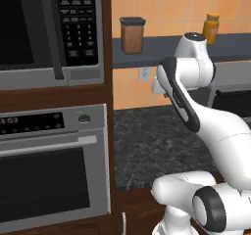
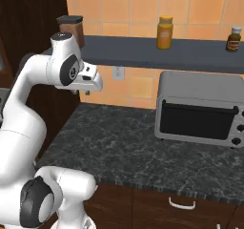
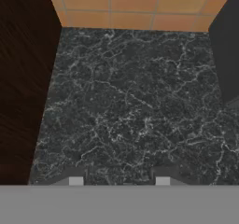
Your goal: Take a straw from the drawer in front and place it inside the glass cup on the dining counter.
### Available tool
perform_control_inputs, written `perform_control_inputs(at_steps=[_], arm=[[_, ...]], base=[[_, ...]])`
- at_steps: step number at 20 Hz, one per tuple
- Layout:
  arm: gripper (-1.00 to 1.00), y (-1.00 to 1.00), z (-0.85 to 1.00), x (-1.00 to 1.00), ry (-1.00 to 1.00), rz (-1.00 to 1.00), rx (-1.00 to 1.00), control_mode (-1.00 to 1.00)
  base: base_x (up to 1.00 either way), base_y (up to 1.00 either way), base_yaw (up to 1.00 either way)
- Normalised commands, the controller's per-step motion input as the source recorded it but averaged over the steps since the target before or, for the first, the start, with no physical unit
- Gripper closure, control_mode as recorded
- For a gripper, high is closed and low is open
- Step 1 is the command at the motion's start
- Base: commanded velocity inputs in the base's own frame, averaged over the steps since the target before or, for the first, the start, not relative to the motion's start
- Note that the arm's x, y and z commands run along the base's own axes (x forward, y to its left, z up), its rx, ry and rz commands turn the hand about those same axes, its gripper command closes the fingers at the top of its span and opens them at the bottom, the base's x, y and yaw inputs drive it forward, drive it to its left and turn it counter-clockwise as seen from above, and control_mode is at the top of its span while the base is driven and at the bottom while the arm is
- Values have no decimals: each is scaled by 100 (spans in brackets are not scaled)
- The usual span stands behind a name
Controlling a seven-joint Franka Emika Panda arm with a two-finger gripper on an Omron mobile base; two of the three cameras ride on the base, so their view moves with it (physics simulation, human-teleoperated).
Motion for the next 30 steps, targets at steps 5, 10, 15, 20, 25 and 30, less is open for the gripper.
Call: perform_control_inputs(at_steps=[5,10,15,20,25,30], arm=[[-100,0,0,0,0,0,0,100],[-100,0,0,0,0,0,0,100],[-100,0,0,0,0,0,0,100],[-100,0,0,0,0,0,0,100],[-100,0,0,0,0,0,0,100],[-100,0,0,0,0,0,0,100]], base=[[-46,2,0],[-87,-5,6],[-19,-65,50],[0,-64,67],[0,-68,65],[-2,-81,55]])
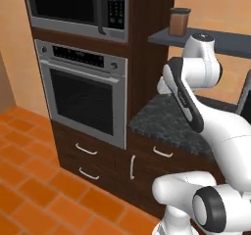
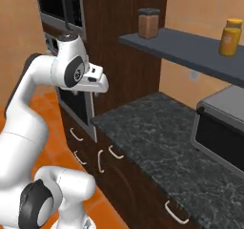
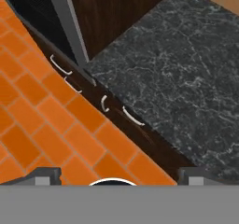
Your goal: Take a straw from the drawer in front and place it inside the glass cup on the dining counter.
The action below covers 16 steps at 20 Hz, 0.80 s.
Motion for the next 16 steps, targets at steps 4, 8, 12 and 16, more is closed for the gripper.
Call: perform_control_inputs(at_steps=[4,8,12,16], arm=[[-100,0,0,0,0,0,0,100],[-100,0,0,0,0,0,0,100],[-100,0,0,0,0,0,0,100],[-100,0,0,0,0,0,0,100]], base=[[-11,-84,41],[-16,-54,32],[-5,-42,24],[-6,-72,19]])
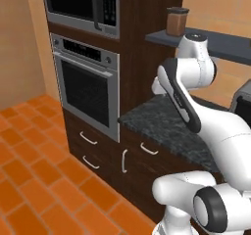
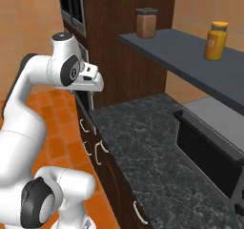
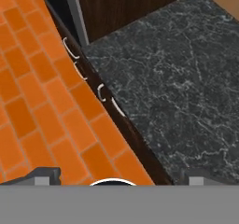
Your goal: Take a straw from the drawer in front and place it inside the glass cup on the dining counter.
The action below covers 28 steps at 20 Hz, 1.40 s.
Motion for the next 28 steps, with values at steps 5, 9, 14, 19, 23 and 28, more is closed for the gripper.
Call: perform_control_inputs(at_steps=[5,9,14,19,23,28], arm=[[-100,0,0,0,0,0,0,100],[-100,0,0,0,0,0,0,100],[-100,57,-3,0,0,11,-12,-100],[-100,100,-59,0,0,3,-41,-100],[-100,90,-100,0,0,0,-47,-100],[-100,53,-100,9,0,0,-43,-100]], base=[[-35,-82,16],[0,-70,13],[0,0,0],[0,0,0],[0,0,0],[0,0,0]])
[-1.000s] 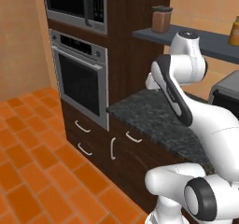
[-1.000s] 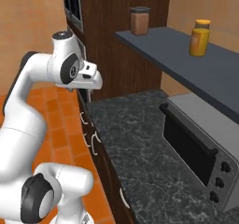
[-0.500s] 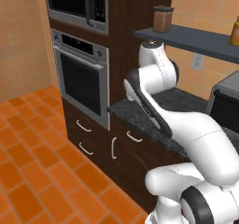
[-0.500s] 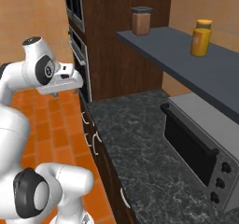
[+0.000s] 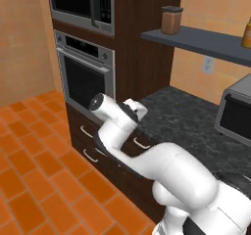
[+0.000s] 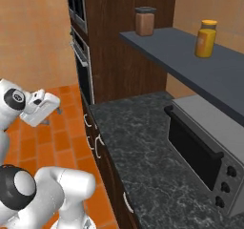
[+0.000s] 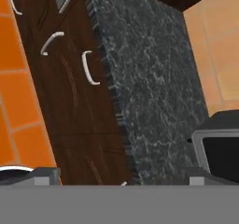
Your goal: Take a straw from the drawer in front and place it inside the glass cup on the dining counter.
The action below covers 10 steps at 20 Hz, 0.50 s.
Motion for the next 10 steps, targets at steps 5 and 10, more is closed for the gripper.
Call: perform_control_inputs(at_steps=[5,10], arm=[[-100,5,-82,32,0,0,-40,-100],[-100,-21,-73,55,1,0,-30,-100]], base=[[0,0,0],[0,0,0]])
